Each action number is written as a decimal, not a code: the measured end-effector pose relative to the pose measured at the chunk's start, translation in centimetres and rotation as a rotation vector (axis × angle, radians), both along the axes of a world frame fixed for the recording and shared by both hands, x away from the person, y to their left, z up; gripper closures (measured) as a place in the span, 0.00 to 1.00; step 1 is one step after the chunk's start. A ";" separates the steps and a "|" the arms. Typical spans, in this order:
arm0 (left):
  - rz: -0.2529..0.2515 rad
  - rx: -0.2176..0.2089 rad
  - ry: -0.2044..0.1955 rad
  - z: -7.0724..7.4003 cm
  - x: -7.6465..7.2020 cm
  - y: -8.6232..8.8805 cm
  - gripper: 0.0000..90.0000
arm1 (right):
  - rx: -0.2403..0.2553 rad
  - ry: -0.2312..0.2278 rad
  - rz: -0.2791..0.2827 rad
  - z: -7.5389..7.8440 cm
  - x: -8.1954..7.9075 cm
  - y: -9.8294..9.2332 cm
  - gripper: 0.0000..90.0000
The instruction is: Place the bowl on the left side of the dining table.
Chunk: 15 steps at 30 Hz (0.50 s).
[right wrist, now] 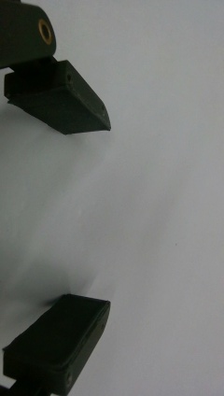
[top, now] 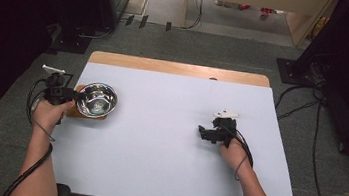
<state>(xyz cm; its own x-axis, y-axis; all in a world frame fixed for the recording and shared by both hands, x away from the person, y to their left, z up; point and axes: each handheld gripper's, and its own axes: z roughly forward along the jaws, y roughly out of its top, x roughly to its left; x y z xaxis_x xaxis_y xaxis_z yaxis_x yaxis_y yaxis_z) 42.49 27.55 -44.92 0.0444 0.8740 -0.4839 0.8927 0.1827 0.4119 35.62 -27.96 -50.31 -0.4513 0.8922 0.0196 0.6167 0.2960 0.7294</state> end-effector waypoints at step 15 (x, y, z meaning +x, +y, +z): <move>0.061 -0.018 0.003 -0.6 0.2 1.6 0.93 | 0.001 0.000 0.000 0.0 0.0 0.0 0.13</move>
